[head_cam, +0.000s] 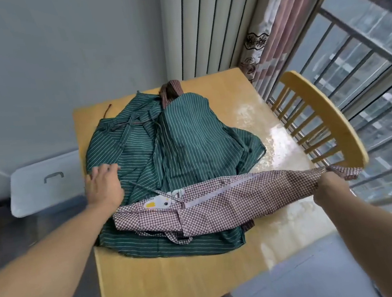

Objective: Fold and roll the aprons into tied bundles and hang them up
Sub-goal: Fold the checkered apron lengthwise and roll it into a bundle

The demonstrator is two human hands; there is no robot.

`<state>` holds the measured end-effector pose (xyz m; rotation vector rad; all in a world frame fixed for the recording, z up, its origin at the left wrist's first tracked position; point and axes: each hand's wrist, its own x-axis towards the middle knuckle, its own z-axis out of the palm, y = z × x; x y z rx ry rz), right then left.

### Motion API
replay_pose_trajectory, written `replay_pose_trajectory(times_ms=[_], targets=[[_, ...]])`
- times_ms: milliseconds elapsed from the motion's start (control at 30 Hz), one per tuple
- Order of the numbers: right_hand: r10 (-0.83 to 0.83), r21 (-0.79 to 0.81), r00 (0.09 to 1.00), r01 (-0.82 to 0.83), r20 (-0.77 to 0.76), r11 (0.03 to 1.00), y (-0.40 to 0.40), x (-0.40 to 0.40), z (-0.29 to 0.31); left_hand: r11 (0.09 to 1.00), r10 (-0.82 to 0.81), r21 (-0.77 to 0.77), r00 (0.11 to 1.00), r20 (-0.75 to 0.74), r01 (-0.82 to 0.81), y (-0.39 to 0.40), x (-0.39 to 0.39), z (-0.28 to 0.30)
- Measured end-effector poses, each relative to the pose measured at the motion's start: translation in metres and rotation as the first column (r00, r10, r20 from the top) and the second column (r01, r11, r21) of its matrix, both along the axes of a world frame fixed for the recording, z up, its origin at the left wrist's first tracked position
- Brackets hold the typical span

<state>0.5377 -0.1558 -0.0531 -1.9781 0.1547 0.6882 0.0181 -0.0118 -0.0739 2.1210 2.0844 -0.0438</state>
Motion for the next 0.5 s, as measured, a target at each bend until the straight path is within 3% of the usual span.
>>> replay_pose_trajectory(times_ms=[67, 133, 167, 233, 300, 433, 500], targets=[[0.051, 0.074, 0.994, -0.044, -0.095, 0.996, -0.016, -0.006, 0.0, 0.997, 0.071, 0.005, 0.962, 0.265, -0.075, -0.017, 0.016, -0.003], [0.038, 0.115, 0.978, -0.015, -0.204, 0.993, -0.025, -0.009, 0.003, 0.98, 0.164, -0.171, 0.895, 0.415, -0.101, -0.048, 0.037, -0.011], [0.046, 0.152, 0.972, -0.011, -0.229, 0.988, -0.03, -0.015, 0.009, 0.966, 0.145, -0.256, 0.885, 0.442, -0.031, -0.062, 0.047, -0.018], [0.055, 0.243, 0.955, 0.018, -0.292, 0.97, -0.031, -0.016, 0.012, 0.93, 0.015, -0.337, 0.905, 0.426, 0.143, -0.082, 0.063, -0.031], [0.142, 0.311, 0.95, -0.051, -0.277, 0.949, -0.027, -0.021, 0.024, 0.91, -0.063, -0.354, 0.916, 0.396, 0.216, -0.091, 0.077, -0.042], [0.166, 0.359, 0.96, -0.076, -0.226, 0.93, -0.024, -0.024, 0.043, 0.873, -0.125, -0.425, 0.952, 0.279, 0.239, -0.086, 0.1, -0.05], [0.131, 0.349, 0.97, -0.053, -0.204, 0.936, -0.024, -0.013, 0.043, 0.866, -0.091, -0.449, 0.953, 0.29, 0.22, -0.084, 0.106, -0.053]])
